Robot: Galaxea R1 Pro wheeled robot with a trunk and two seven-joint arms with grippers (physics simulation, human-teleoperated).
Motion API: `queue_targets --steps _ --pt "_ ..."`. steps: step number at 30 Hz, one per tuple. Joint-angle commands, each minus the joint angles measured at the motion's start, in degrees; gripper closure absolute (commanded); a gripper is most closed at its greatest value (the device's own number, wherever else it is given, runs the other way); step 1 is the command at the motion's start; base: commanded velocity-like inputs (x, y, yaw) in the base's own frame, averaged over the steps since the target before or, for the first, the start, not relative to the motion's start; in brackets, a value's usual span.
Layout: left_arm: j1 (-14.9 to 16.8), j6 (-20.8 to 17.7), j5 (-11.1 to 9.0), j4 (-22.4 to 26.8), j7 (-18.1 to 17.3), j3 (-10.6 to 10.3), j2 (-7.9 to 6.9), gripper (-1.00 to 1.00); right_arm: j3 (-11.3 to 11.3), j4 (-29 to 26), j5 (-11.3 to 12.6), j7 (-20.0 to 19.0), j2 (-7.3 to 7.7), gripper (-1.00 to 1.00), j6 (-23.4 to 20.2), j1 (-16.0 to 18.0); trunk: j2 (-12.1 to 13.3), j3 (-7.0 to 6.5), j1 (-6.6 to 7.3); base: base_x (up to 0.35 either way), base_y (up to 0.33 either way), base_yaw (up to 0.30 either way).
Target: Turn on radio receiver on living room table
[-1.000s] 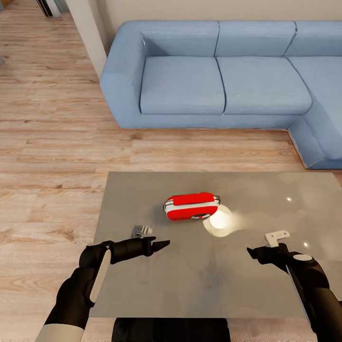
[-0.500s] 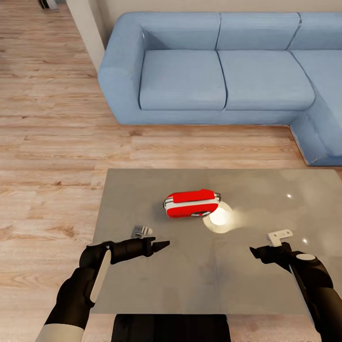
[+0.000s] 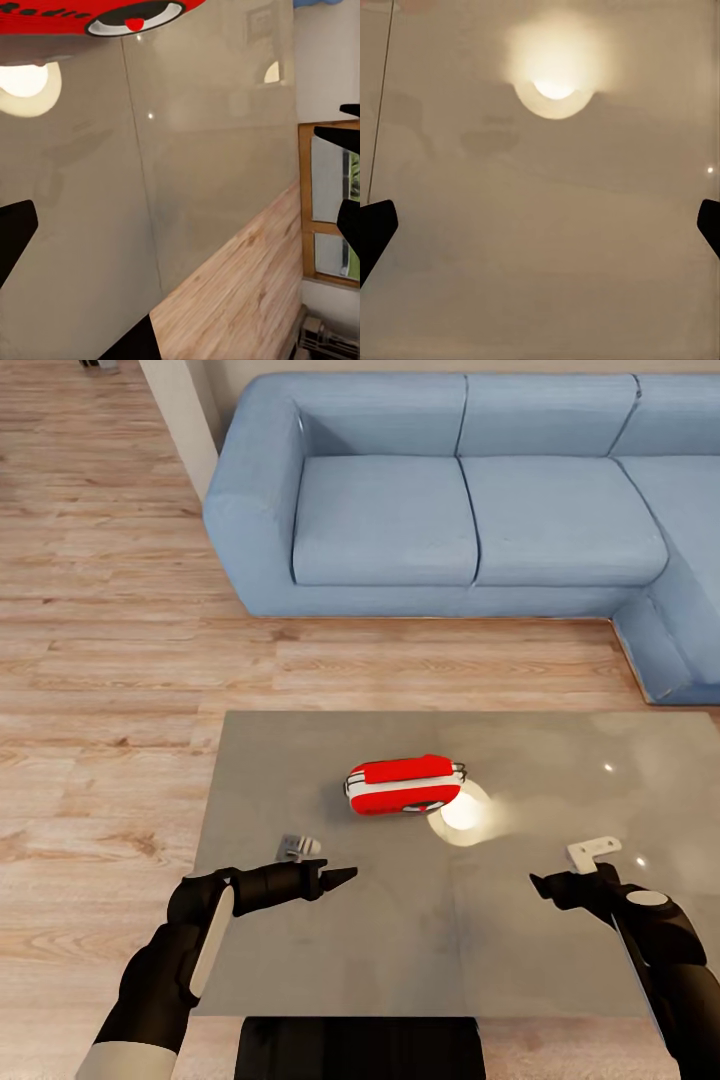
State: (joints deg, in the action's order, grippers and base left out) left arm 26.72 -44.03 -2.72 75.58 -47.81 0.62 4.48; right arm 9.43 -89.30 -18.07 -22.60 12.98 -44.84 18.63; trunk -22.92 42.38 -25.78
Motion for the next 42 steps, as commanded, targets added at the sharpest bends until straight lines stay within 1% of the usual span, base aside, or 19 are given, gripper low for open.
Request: queue_targets --steps 1,23,24,25,28,33,35,42 --pt "0.0 0.0 0.0 0.0 0.0 0.0 0.0 -1.0 0.0 -0.02 -0.02 0.0 0.01 -1.0 0.0 0.0 0.0 0.01 0.0 0.0 0.0 0.0" --pt "0.0 0.01 0.0 0.0 0.0 0.0 0.0 -1.0 -0.04 -0.08 -0.21 -0.08 0.04 -1.0 0.16 0.0 0.0 0.02 0.0 0.0 0.0 0.0" --pt "0.0 0.34 0.1 -0.33 0.0 0.33 -0.34 -1.0 0.29 0.25 -0.54 -0.41 -0.29 -1.0 -0.17 -0.33 0.0 0.02 0.0 0.0 0.0 0.0" --pt "0.0 0.68 0.13 -0.35 0.0 0.38 -0.55 -1.0 0.61 0.58 -0.2 -0.73 -0.61 -1.0 -0.5 -0.66 0.0 0.02 0.0 0.0 0.0 0.0" --pt "0.0 1.13 0.12 -0.35 0.0 0.17 -0.52 -1.0 0.87 -0.08 0.53 -0.34 -0.69 -1.0 -1.17 -1.62 0.0 0.02 0.0 0.0 0.0 0.0" --pt "0.0 2.44 -0.06 -0.35 0.0 -0.03 -0.67 -1.0 0.82 1.37 0.07 0.1 -1.53 -1.0 -0.91 -3.24 0.0 0.02 0.0 0.0 0.0 0.0" --pt "0.0 2.95 -0.13 -0.35 0.0 -0.06 -0.69 -1.0 0.79 2.01 -0.04 0.12 -1.55 -1.0 -0.99 -3.72 0.0 0.02 0.0 0.0 0.0 0.0" --pt "0.0 3.07 -0.21 -0.35 0.01 -0.05 -0.7 -1.0 0.77 4.11 -0.12 0.1 -1.47 -1.0 -1.21 -3.78 0.0 0.02 0.0 0.0 0.0 0.0"
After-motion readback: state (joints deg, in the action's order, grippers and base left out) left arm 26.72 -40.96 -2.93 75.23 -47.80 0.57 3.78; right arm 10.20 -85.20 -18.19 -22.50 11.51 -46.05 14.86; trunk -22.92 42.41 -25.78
